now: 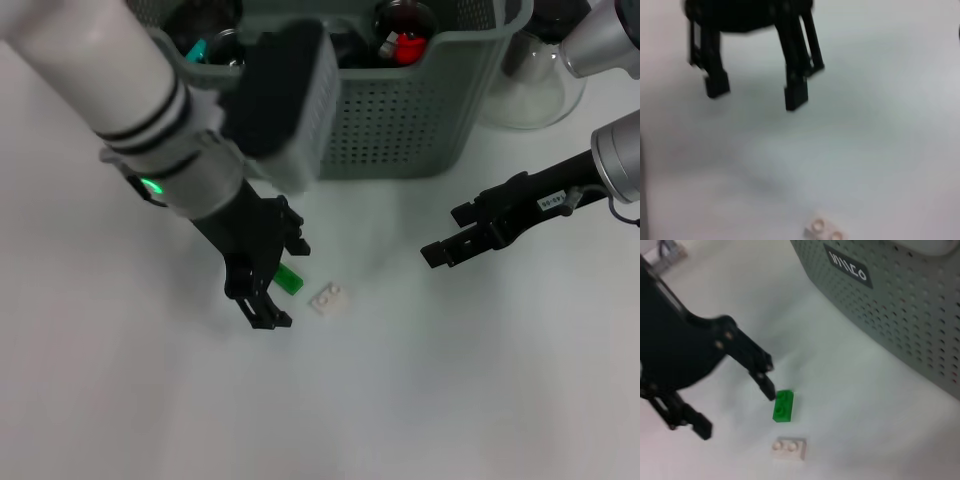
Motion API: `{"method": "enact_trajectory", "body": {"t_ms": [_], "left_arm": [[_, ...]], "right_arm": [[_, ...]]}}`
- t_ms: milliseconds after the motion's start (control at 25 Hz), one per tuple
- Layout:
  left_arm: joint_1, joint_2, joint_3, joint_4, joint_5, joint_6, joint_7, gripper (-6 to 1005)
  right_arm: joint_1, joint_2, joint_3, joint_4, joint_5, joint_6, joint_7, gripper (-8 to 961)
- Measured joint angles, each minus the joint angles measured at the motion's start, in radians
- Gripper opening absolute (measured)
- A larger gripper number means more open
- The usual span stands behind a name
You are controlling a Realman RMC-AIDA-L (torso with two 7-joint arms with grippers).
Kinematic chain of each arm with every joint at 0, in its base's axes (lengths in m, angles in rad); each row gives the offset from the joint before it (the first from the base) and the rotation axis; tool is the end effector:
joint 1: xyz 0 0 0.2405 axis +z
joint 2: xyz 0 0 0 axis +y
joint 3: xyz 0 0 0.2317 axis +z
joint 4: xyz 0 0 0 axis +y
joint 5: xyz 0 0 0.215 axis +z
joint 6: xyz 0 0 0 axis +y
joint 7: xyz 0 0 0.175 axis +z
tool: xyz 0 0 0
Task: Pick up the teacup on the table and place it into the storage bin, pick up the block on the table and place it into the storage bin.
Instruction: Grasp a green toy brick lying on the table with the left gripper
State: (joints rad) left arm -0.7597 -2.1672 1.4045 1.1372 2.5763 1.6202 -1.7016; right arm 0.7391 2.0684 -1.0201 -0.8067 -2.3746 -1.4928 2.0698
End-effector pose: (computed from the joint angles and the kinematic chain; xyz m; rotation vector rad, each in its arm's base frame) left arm -0.1464 0.3308 -0.0728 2.9913 -0.2878 -0.6461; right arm 0.2026 0.3605 -0.0436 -2.8814 0.9949 -0.0993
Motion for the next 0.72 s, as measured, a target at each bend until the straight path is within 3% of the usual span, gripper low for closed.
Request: {"method": "enact_trajectory", "body": {"t_ms": [200,400,720], "left_arm": [[-0.024,-0.002,0.093,-0.071,0.025,-0.106,0.004,841],[-0.063,-0.001,0.105,-0.153,0.032,-0.167,0.013,836],[-0.068,-0.002,0.114,-0.181,0.056,-0.211,0.016,826]], "right_arm": [[0.0,0.002,0.0,0.0,0.0,0.001,0.0,945],[-0.003,0.002,0.0,0.0,0.0,0.001,-0.003,945],[-0.004,0.003,0.0,0.0,0.0,0.005,-0.003,945]]}}
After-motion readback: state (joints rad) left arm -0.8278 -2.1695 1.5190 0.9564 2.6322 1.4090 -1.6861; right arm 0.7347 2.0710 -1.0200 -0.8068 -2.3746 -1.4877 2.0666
